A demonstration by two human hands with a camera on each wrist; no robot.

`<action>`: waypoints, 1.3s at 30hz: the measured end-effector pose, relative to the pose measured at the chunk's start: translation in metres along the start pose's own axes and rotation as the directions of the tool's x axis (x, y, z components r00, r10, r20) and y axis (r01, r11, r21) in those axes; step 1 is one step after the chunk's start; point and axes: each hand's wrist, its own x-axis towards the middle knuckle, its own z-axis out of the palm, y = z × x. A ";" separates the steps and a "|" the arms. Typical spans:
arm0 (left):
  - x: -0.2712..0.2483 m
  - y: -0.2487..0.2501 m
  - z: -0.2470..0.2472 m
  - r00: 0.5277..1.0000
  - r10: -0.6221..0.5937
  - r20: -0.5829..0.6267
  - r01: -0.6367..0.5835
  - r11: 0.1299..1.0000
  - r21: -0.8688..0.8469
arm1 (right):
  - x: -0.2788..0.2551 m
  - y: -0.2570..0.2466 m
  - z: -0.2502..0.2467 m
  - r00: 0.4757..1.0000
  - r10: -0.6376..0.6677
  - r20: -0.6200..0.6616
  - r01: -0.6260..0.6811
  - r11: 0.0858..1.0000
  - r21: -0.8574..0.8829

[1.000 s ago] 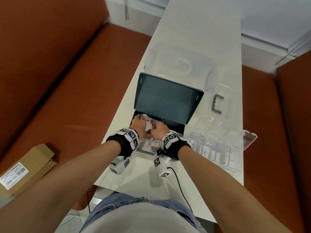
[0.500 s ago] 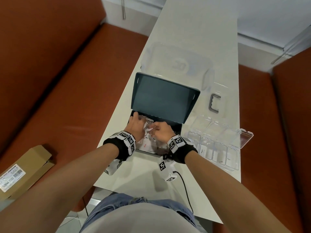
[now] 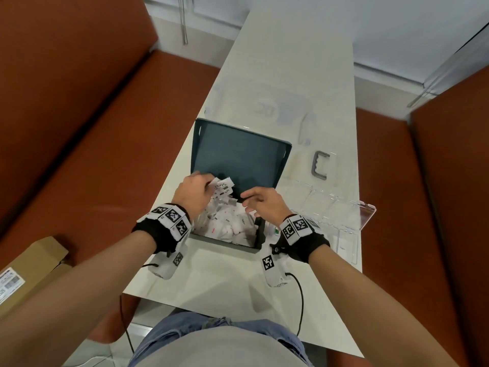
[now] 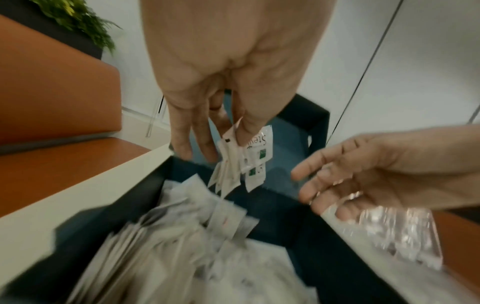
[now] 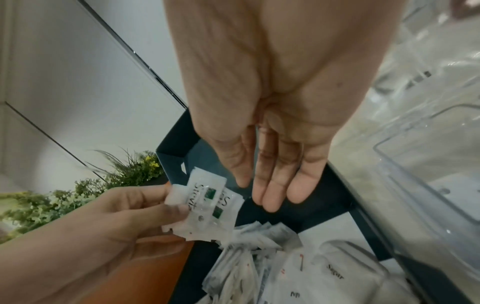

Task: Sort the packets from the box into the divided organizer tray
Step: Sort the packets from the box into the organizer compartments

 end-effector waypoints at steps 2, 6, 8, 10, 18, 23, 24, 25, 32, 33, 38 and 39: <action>-0.002 0.009 -0.009 1.000 0.014 -0.019 -0.016 0.996 -0.090 | -0.005 0.000 -0.007 1.000 -0.017 -0.013 0.017 0.999 0.039; -0.005 0.029 -0.023 0.999 -0.048 0.017 0.051 0.914 -0.402 | -0.016 -0.007 -0.016 0.999 -0.016 -0.041 0.025 0.974 0.224; -0.007 0.041 -0.026 0.993 -0.100 0.061 0.116 0.778 -0.618 | -0.021 -0.015 -0.019 1.000 -0.015 -0.021 0.021 0.947 0.322; -0.008 0.052 -0.027 0.989 -0.120 0.091 0.149 0.665 -0.732 | -0.025 -0.023 -0.021 0.999 -0.034 -0.001 0.031 0.907 0.419; -0.016 0.080 -0.009 0.965 -0.205 0.161 0.240 0.454 -0.858 | -0.039 -0.033 -0.021 0.983 -0.159 -0.090 0.182 0.842 0.509; -0.021 0.094 -0.001 0.910 -0.165 0.379 0.412 0.265 -0.872 | -0.044 -0.031 -0.024 0.975 -0.186 -0.118 0.220 0.832 0.509; -0.023 0.097 0.000 0.896 -0.124 0.427 0.444 0.219 -0.869 | -0.044 -0.030 -0.026 0.977 -0.183 -0.112 0.214 0.834 0.508; -0.024 0.099 0.001 0.884 -0.082 0.461 0.468 0.169 -0.867 | -0.045 -0.028 -0.027 0.978 -0.176 -0.108 0.206 0.836 0.509; -0.025 0.113 0.010 0.873 0.002 0.487 0.487 -0.016 -0.873 | -0.046 -0.020 -0.050 0.935 -0.271 -0.229 0.298 0.950 0.092; -0.025 0.114 0.012 0.875 -0.007 0.484 0.484 -0.001 -0.875 | -0.045 -0.019 -0.054 0.929 -0.290 -0.230 0.309 0.950 0.051; -0.023 0.115 0.018 0.904 -0.074 0.421 0.427 0.123 -0.896 | -0.042 -0.012 -0.069 0.938 -0.229 -0.262 0.271 0.953 0.138; -0.023 0.115 0.019 0.909 -0.068 0.411 0.416 0.152 -0.896 | -0.041 -0.010 -0.072 0.937 -0.217 -0.273 0.262 0.955 0.140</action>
